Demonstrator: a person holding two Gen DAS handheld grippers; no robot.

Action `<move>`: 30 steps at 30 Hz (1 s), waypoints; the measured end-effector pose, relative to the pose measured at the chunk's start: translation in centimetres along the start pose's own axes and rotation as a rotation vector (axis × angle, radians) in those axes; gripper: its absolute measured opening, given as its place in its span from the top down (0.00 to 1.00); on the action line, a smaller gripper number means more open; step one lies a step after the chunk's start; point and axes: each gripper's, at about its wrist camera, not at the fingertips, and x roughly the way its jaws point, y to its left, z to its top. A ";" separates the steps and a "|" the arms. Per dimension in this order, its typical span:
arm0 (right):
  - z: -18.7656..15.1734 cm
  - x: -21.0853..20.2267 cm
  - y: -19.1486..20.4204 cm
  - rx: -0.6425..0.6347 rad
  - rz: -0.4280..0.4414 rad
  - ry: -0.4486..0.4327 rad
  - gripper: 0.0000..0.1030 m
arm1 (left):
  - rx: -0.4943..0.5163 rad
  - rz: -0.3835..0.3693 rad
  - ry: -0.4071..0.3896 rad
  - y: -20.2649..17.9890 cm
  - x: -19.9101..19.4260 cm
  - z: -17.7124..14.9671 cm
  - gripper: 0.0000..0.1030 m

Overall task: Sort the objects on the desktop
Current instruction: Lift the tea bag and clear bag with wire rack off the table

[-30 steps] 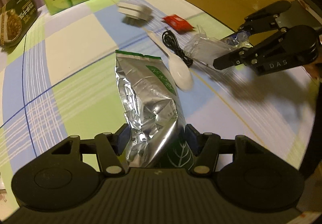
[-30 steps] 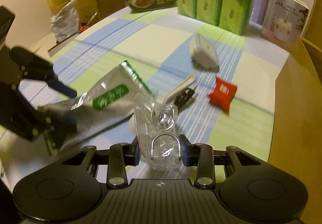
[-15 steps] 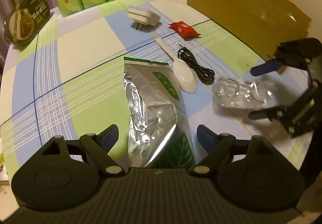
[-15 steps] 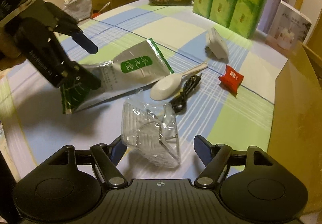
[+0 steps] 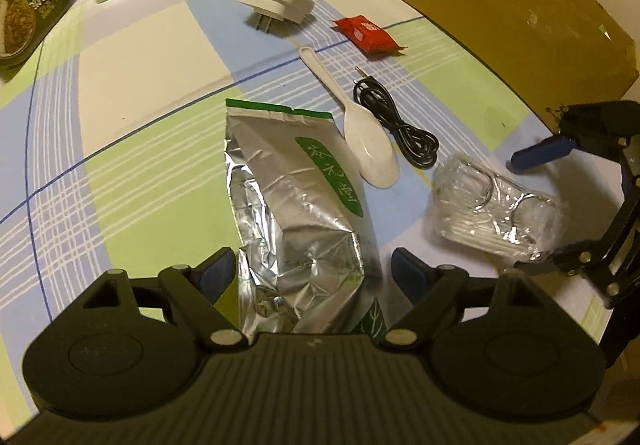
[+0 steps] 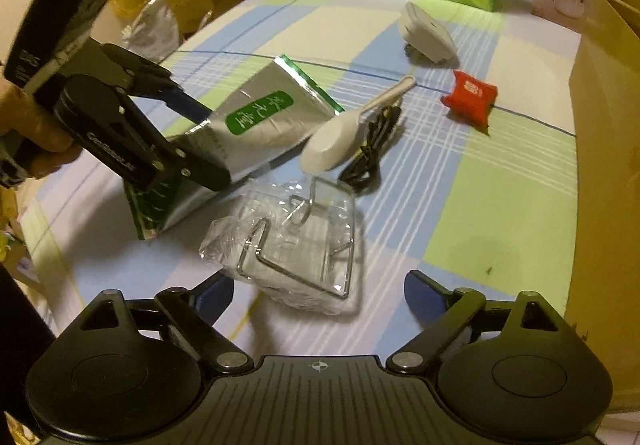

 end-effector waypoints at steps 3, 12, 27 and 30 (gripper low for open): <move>0.1 0.0 0.1 0.029 0.061 0.000 0.06 | 0.012 -0.008 0.003 -0.1 0.0 0.0 0.21; 0.4 1.0 1.1 0.076 0.048 -0.028 0.05 | 0.016 -0.001 0.021 0.3 0.1 -0.6 0.21; 1.0 1.6 1.4 0.015 -0.080 -0.055 0.42 | 0.022 0.004 0.006 0.2 0.1 0.1 0.21; 1.1 1.2 1.3 -0.007 -0.115 -0.069 0.42 | 0.012 0.012 0.000 0.3 0.2 0.4 0.21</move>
